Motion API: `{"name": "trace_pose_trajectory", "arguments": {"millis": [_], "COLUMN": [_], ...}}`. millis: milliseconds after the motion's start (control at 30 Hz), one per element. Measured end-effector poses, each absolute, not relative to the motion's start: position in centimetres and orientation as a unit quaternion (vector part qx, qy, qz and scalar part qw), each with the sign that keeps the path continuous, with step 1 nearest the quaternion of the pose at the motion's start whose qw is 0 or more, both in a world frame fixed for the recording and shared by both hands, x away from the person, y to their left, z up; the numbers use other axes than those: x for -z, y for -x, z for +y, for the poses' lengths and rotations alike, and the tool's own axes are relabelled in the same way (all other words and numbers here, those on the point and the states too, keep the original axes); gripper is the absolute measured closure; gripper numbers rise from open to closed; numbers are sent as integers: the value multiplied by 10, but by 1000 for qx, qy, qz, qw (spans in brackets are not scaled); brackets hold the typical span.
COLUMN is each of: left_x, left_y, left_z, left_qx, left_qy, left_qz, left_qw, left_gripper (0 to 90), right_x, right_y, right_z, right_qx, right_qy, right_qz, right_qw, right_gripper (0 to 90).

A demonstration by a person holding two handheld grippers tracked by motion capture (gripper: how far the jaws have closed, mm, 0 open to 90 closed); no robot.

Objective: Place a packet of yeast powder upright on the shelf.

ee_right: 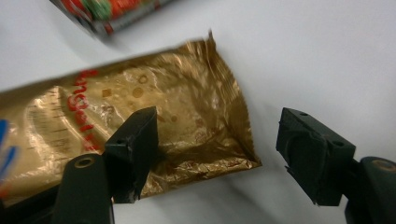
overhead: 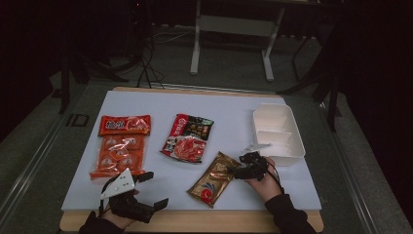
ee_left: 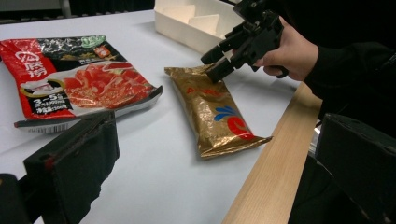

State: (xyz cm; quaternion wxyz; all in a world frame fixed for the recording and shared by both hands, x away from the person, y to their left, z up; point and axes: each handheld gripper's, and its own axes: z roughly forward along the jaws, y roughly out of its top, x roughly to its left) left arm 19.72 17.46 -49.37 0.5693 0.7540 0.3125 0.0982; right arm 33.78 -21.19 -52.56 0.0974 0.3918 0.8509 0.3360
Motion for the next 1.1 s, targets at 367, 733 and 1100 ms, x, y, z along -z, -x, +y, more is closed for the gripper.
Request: {"name": "trace_pose_trajectory", "arguments": {"millis": [367, 733, 1100], "left_x": [496, 497, 503], "left_y": [-198, -199, -205], "left_z": [173, 173, 180], "left_qx": [-96, -96, -123], "left_qy": [-755, -754, -724], "left_qz": [317, 320, 355], "left_qw": [565, 565, 578], "left_gripper": [1, 1, 1], "right_x": [529, 524, 486], "right_y": [-331, -336, -324], "right_z": [-199, -196, -193], "right_qx": [-292, -292, -368], "right_qy": [-364, -376, -359], "right_qz": [876, 874, 852], "right_qw": [117, 98, 100], "right_gripper": [607, 900, 900]}}
